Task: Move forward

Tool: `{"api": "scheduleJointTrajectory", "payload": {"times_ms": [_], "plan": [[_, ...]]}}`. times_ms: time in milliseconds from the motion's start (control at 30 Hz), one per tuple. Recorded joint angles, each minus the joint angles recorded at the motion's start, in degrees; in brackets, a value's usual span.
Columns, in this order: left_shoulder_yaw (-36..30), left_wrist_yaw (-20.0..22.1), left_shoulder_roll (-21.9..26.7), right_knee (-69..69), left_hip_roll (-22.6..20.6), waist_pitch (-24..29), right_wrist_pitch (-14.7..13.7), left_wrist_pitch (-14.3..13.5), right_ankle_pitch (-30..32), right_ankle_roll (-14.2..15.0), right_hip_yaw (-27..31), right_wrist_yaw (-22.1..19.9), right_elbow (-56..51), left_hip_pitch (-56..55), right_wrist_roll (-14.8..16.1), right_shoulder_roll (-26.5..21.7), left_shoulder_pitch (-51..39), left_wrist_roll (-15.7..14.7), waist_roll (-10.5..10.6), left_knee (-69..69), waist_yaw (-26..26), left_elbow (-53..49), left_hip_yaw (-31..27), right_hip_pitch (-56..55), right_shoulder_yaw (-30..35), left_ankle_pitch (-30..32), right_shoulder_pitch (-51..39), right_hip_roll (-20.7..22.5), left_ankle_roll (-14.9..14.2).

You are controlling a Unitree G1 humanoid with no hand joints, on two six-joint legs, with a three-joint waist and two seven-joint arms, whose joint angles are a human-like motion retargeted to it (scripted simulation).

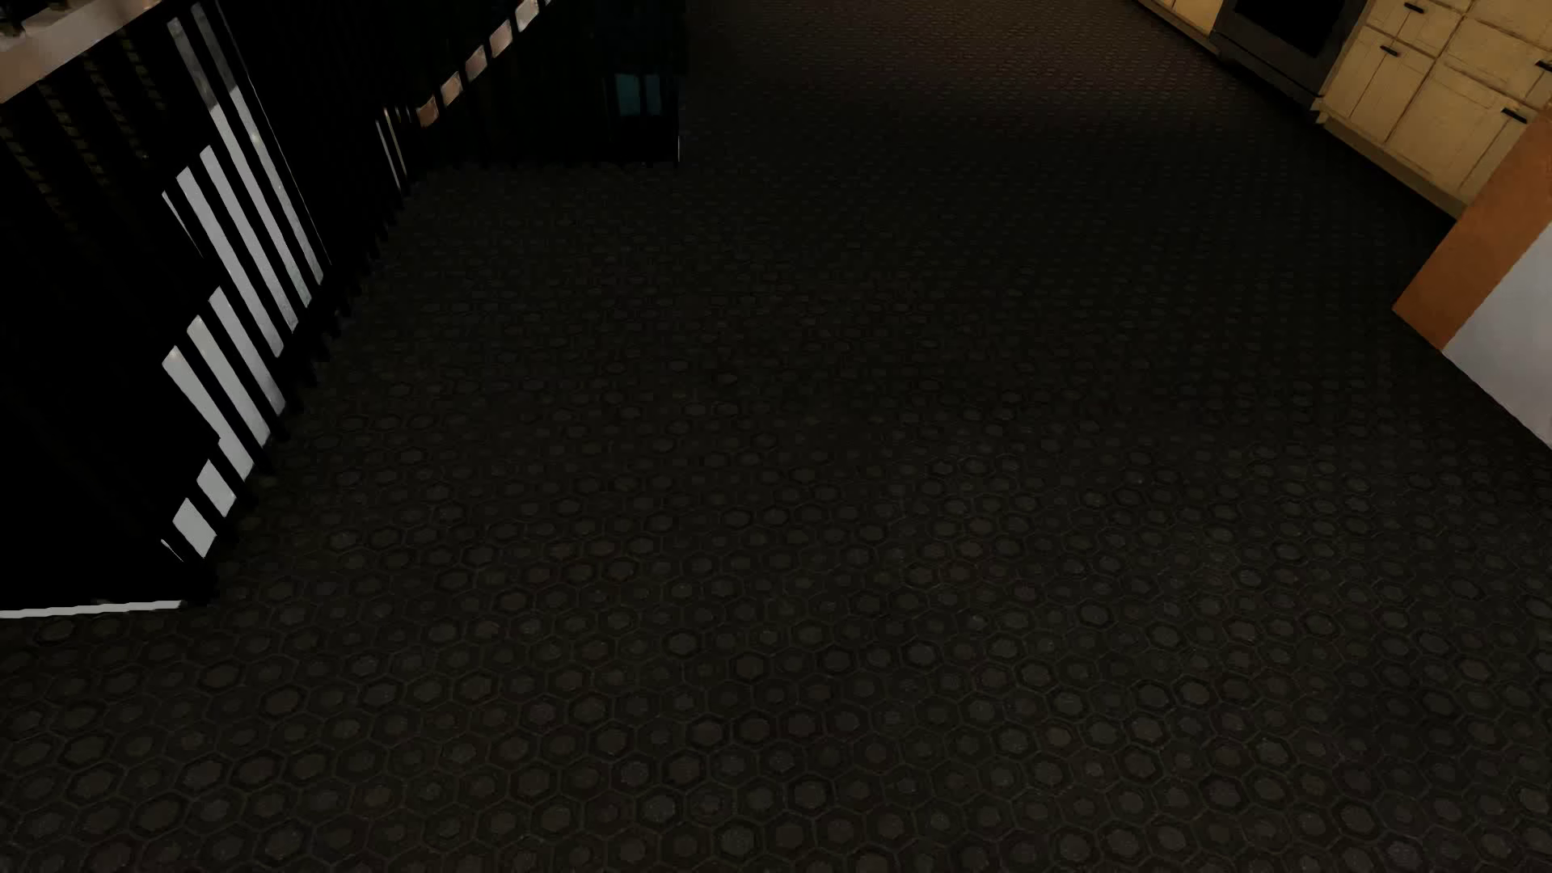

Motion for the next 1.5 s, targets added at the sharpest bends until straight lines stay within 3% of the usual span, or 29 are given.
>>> {"api": "scheduleJointTrajectory", "payload": {"times_ms": [133,200,233,300,400,533,600,733,800,967,1100,1167,1200,1267,1300,1367,1400,1500], "plan": [[-0.11,0.0,0.06,0.33,-0.09,0.06,0.0,0.0,-0.1,0.0,0.0,0.0,-0.02,-0.26,0.0,-0.07,-0.02,0.0,-0.1,0.62,0.04,0.0,0.0,-0.38,0.05,-1.05,-0.01,-0.13,0.0],[-0.18,0.0,-0.03,3.04,-0.3,0.25,0.0,0.0,-0.52,0.0,0.0,0.0,0.15,-2.91,0.0,-0.1,-0.05,0.0,0.0,13.17,-0.05,0.04,0.0,-2.29,-0.17,-8.14,-0.01,-0.04,0.0],[-0.41,0.0,-0.09,12.85,-0.58,0.45,0.0,0.0,-2.48,0.0,0.0,0.0,0.19,-5.25,0.0,-0.08,0.01,0.0,0.08,12.37,-0.1,0.01,0.0,-4.04,-0.56,-8.21,0.16,0.17,0.0],[-1.11,0.0,-0.48,14.75,-1.03,1.46,0.0,0.0,-7.01,0.0,0.0,0.0,-1.41,-6.56,0.0,0.2,0.77,0.0,0.3,13.57,0.34,-0.41,0.0,-4.4,-2.29,-5.08,1.68,0.09,0.0],[0.47,0.0,-1.36,14.74,-1.03,1.01,0.0,0.0,-12.74,0.0,0.0,0.0,-0.86,-6.21,0.0,0.01,2.34,0.0,0.61,15.4,0.84,0.22,0.0,-1.32,-2.33,-6.76,3.43,-0.36,0.0],[1.47,0.0,-0.72,15.16,-1.53,0.16,0.0,0.0,-15.84,0.0,0.0,0.0,0.23,-5.02,0.0,-0.27,2.94,0.0,0.64,15.52,1.38,0.18,0.0,-0.05,-4.47,-11.73,5.03,-0.49,0.0],[1.31,0.0,-0.38,20.77,-2.34,0.2,0.0,0.0,-14.38,0.0,0.0,0.0,-1.79,-5.02,0.0,-0.59,2.62,0.0,-0.02,15.69,-0.09,1.09,0.0,-4.27,-5.35,-13.97,5.53,-1.2,0.0],[2.19,0.0,0.6,47.24,-4.55,2.71,0.0,0.0,-11.38,0.0,0.0,0.0,-0.54,-3.9,0.0,0.94,0.36,0.0,-2.67,15.61,-1.28,-0.25,0.0,-26.05,-6.13,-16.87,3.39,-1.88,0.0],[4.32,0.0,-0.4,52.16,-3.96,3.01,0.0,0.0,-10.41,0.0,0.0,0.0,0.38,-1.91,0.0,1.48,-1.69,0.0,-2.51,13.46,-4.02,-1.92,0.0,-35.79,-7.03,-19.12,4.19,-1.22,0.0],[8.37,0.0,-2.1,34.1,-1.4,5.29,0.0,0.0,-0.46,0.0,0.0,0.0,4.51,6.17,0.0,0.89,-7.29,0.0,-0.96,10.71,-8.91,-19.5,0.0,-48.92,-9.78,-25.4,8.44,-2.19,0.0],[9.61,0.0,-3.78,24.18,0.49,5.81,0.0,0.0,5.21,0.0,0.0,0.0,11.57,15.01,0.0,0.71,-12.26,0.0,-0.37,12.17,-10.8,-29.56,0.0,-49.17,-14.55,-30.11,8.76,-5.21,0.0],[8.7,0.0,-4.22,29.07,2.73,4.87,0.0,0.0,12.57,0.0,0.0,0.0,13.47,16.3,0.0,-0.22,-12.46,0.0,1.85,11.56,-11.29,-30.87,0.0,-49.52,-14.39,-21.49,8.29,-4.1,0.0],[7.82,0.0,-3.95,32.12,3.26,5.17,0.0,0.0,13.34,0.0,0.0,0.0,14.3,15.52,0.0,-0.56,-11.95,0.0,2.75,14.16,-10.88,-30.18,0.0,-49.22,-13.53,-11.16,7.12,-2.39,0.0],[3.7,0.0,-1.91,34.0,2.92,6.12,0.0,0.0,9.62,0.0,0.0,0.0,13.14,6.94,0.0,-1.08,-11.32,0.0,3.09,32.86,-8.6,-25.85,0.0,-44.03,-11.2,16.51,4.3,0.89,0.0],[0.59,0.0,-0.82,34.02,2.75,6.37,0.0,0.0,7.14,0.0,0.0,0.0,11.19,-0.15,0.0,-1.56,-11.48,0.0,3.63,46.23,-7.59,-22.62,0.0,-40.36,-10.07,21.87,3.01,1.96,0.0],[-3.97,0.0,0.39,32.36,2.53,6.94,0.0,0.0,3.37,0.0,0.0,0.0,4.49,-13.17,0.0,-2.39,-10.41,0.0,4.16,67.12,-5.79,-16.65,0.0,-31.23,-9.67,13.72,1.18,2.91,0.0],[-4.76,0.0,0.73,30.36,2.32,6.63,0.0,0.0,2.0,0.0,0.0,0.0,-0.02,-19.56,0.0,-2.53,-8.86,0.0,3.9,70.86,-4.27,-13.96,0.0,-26.58,-10.1,11.29,0.76,3.15,0.0],[-2.27,0.0,1.68,23.18,1.69,6.31,0.0,0.0,-2.62,0.0,0.0,0.0,-12.8,-31.25,0.0,-1.81,-1.69,0.0,2.14,55.44,0.96,-6.6,0.0,-11.45,-11.96,17.69,-0.53,4.27,0.0]]}}
